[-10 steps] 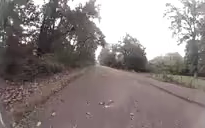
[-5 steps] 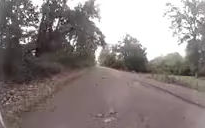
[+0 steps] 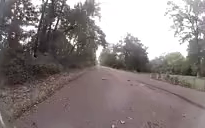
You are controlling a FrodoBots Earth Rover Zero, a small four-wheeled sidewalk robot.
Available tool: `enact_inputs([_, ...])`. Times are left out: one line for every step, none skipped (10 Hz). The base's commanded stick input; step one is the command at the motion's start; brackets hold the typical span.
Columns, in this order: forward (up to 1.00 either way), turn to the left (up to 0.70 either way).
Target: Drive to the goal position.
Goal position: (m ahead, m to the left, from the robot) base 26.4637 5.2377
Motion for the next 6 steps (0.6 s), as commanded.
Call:
enact_inputs([0.70, 0.00])
enact_inputs([0.70, 0.00])
enact_inputs([0.70, 0.00])
enact_inputs([0.70, 0.00])
enact_inputs([0.70, 0.00])
enact_inputs([0.70, 0.00])
